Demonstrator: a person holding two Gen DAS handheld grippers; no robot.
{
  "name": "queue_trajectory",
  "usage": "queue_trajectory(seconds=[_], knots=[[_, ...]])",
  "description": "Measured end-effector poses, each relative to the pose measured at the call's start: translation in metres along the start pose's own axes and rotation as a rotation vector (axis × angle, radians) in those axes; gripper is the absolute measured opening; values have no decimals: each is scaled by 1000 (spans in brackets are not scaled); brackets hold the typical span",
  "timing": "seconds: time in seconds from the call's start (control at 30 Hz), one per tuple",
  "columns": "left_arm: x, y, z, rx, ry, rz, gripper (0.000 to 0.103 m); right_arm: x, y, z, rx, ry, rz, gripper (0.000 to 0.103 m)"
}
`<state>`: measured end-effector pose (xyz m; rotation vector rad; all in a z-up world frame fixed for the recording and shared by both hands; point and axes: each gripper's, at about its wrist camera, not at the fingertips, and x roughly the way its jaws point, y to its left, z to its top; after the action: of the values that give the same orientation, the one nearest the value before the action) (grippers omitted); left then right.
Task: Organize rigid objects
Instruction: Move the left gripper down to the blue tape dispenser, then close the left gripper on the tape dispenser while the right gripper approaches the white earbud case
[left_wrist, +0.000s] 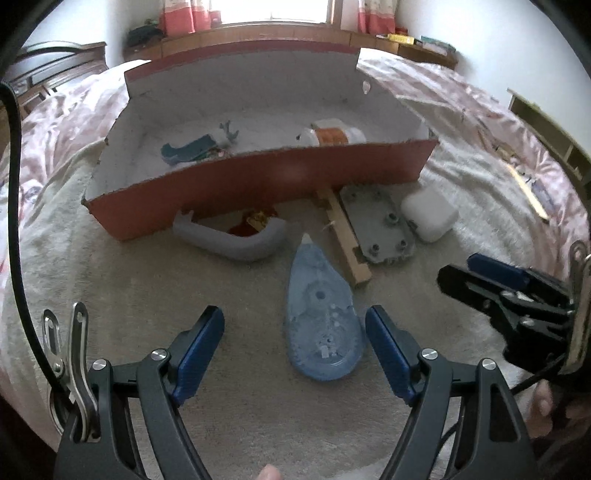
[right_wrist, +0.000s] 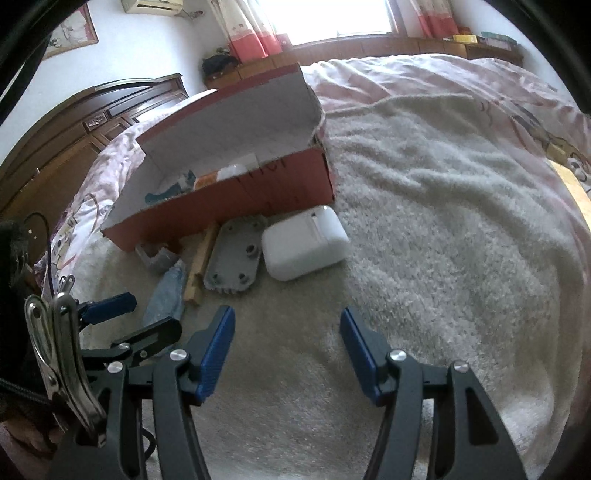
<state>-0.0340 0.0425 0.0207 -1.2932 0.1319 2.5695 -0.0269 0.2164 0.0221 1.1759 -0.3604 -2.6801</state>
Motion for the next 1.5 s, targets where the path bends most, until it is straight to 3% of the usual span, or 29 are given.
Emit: queue_trajectory(seconds=[0.33,0.47,0.5,0.8,0.97,1.27,1.5], knots=[[3,-2,-3,29,-35,33,67,3,7,-6,-46,-11,-8,73],[2,-4,-1,44,-51,46,42,4,9,-7,-62,-15,-6,77],[1,-3,-1,41,-52,50,41,4,10,-7,-67,-18,-4,79],[-4,26,-11,-25,-71,95,41,10,25,-14,-148,-32,-53,89],[-4,35,-12,-67,-86,66,42,9,27,-13,-157,-22,-77,88],[-2,32,-15,-57,-116,68,42,15,14,13,-160,-49,-144,86],[-2,32,-15,-51,-123,72,42,25,6,27,-155,-38,-149,82]])
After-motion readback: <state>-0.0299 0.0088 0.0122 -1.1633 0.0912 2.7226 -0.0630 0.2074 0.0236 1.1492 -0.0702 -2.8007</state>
